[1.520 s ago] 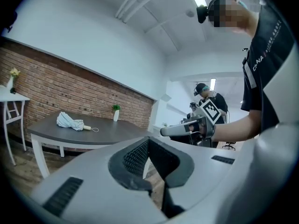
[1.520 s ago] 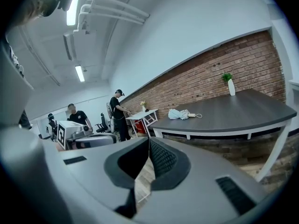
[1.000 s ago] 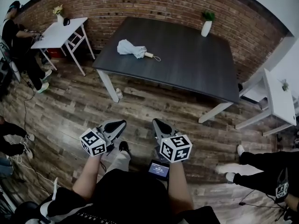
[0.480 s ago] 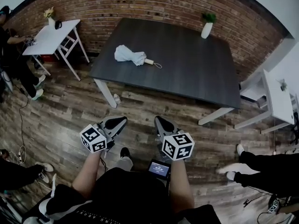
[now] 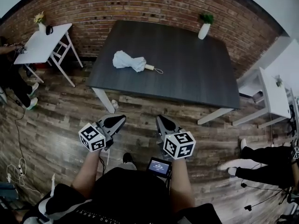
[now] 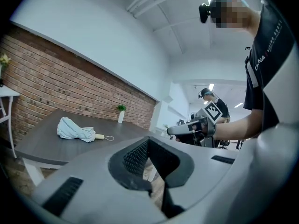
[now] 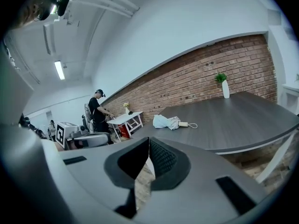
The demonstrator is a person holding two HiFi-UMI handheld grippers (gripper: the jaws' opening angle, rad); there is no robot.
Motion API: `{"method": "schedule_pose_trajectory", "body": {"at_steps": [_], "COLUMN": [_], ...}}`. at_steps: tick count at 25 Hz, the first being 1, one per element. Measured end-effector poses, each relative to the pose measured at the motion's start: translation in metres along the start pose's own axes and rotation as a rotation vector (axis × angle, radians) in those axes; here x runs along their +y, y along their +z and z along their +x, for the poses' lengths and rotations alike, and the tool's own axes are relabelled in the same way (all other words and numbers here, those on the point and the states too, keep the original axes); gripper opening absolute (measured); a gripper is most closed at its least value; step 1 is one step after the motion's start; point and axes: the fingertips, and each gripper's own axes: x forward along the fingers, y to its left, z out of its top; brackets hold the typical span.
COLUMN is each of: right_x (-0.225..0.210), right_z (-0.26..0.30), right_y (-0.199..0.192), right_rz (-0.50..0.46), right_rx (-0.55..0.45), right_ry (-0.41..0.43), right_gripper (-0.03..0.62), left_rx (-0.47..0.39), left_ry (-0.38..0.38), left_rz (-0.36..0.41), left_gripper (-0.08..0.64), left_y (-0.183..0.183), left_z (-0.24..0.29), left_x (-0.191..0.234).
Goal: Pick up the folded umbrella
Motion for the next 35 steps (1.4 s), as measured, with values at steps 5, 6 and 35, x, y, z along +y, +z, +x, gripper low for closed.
{"method": "schedule_pose_trajectory", "body": {"at_steps": [5,6,35], "right_x": [0.003,0.005,-0.073], "right_z": [0.020,0.024,0.139], "right_y": [0.012,0.013,0.073], "right_rz": [0.000,0.001,0.026], "right_rx": [-0.011,-0.012,-0.055], "right_ry": [-0.036,-0.040,0.075], "right_gripper": [0.009,0.009,0.009], "left_rx": [0.001,0.003,0.035], "left_ry": [-0.026,-0.029,0.048], "left_rz": [0.011,0.011,0.009], "left_gripper": [0.002,0.002,0.002], "left_y": [0.009,0.009,0.029], "left_z": [-0.008,-0.010,0.079], "left_x": [0.025,0.029,0.134]}}
